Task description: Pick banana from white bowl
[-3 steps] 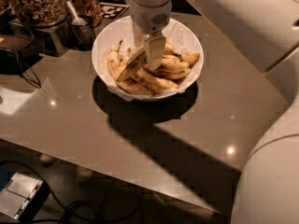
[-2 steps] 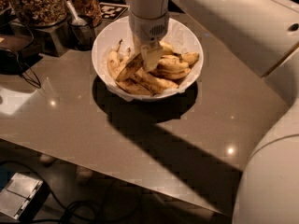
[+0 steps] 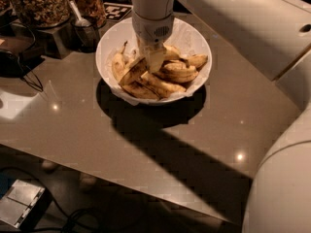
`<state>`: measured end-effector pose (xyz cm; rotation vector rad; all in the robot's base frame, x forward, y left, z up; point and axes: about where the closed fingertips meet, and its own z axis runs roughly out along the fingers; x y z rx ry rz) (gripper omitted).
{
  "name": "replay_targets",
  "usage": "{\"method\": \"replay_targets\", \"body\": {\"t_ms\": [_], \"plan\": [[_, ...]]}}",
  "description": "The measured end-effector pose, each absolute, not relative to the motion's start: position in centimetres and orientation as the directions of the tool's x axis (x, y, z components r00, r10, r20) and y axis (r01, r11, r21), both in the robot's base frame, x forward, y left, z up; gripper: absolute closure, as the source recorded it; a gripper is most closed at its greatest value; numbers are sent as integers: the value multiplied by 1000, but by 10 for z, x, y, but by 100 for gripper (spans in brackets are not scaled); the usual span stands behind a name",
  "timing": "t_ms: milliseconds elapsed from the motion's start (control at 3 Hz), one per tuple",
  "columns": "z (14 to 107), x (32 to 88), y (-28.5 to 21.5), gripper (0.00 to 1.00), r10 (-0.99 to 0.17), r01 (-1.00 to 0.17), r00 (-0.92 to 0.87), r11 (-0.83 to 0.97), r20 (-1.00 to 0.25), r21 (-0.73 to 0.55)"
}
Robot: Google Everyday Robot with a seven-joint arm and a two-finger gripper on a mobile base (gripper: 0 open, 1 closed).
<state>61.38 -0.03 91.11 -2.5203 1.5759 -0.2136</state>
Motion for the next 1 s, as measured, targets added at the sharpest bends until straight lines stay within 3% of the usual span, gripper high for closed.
{"method": "replay_targets", "body": {"t_ms": [1000], "plan": [[990, 561, -22, 100, -934, -889, 355, -323, -42, -325]]}}
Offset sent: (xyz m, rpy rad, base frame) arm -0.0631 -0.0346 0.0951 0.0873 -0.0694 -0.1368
